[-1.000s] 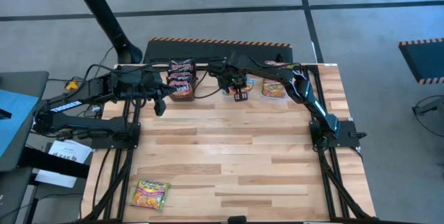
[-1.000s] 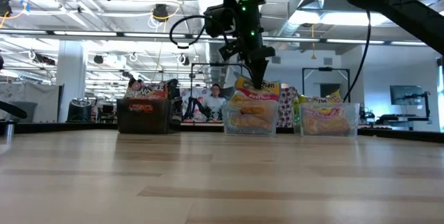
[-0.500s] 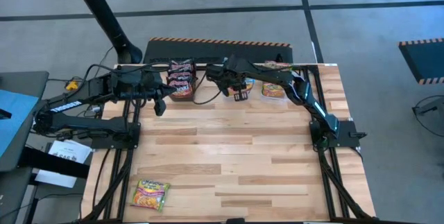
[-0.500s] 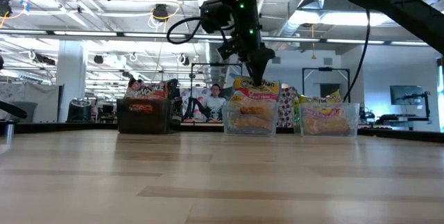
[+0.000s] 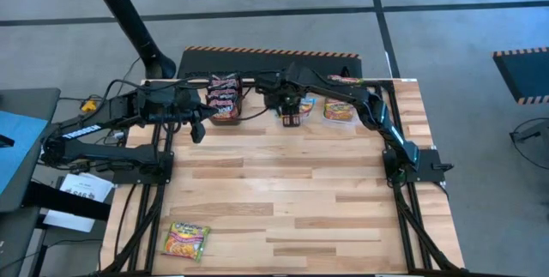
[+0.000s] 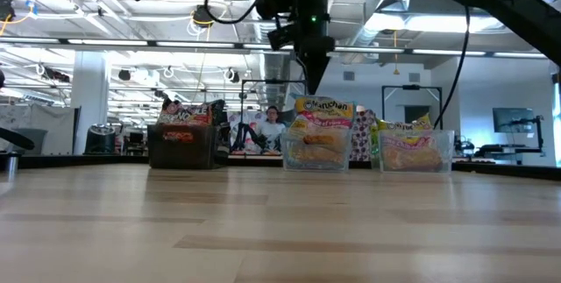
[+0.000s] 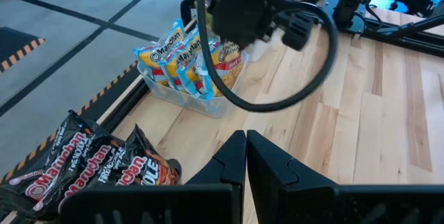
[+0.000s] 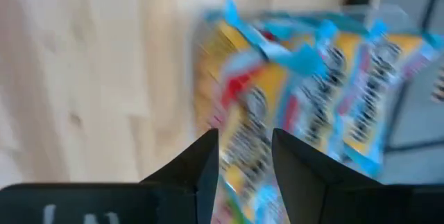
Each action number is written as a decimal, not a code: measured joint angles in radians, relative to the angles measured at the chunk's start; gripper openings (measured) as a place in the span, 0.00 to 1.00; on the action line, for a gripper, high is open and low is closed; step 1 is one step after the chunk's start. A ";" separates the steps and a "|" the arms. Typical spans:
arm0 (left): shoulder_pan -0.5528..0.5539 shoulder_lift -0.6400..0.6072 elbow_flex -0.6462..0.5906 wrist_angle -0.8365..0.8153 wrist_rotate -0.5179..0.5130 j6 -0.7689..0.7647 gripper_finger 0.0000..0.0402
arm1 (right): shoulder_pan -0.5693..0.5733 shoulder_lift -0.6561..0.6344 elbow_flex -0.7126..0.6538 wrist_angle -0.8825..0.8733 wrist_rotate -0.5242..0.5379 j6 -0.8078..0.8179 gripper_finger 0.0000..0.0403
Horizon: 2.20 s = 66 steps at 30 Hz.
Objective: Sort Maruchan noodles
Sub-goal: Put the blue noodle pack into the left transparent bin
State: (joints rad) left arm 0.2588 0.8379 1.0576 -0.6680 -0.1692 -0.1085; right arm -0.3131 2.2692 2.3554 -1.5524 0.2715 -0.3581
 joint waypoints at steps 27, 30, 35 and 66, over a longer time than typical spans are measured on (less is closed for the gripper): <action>0.000 0.095 0.000 0.000 -0.029 0.016 0.00 | -0.009 0.045 -0.004 0.198 -0.089 0.097 0.37; 0.000 0.095 0.000 0.000 -0.029 0.016 0.00 | -0.017 0.045 -0.005 0.173 -0.090 0.122 0.37; 0.000 0.095 0.000 -0.003 -0.029 0.015 0.00 | -0.017 0.068 -0.007 0.163 -0.091 0.134 0.37; 0.000 0.095 0.000 -0.002 -0.029 0.018 0.00 | -0.023 0.139 -0.001 0.168 -0.161 0.178 0.29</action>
State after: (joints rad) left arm 0.2592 0.9329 1.0576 -0.6701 -0.1986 -0.0902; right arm -0.3361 2.4081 2.3539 -1.3846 0.1108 -0.1802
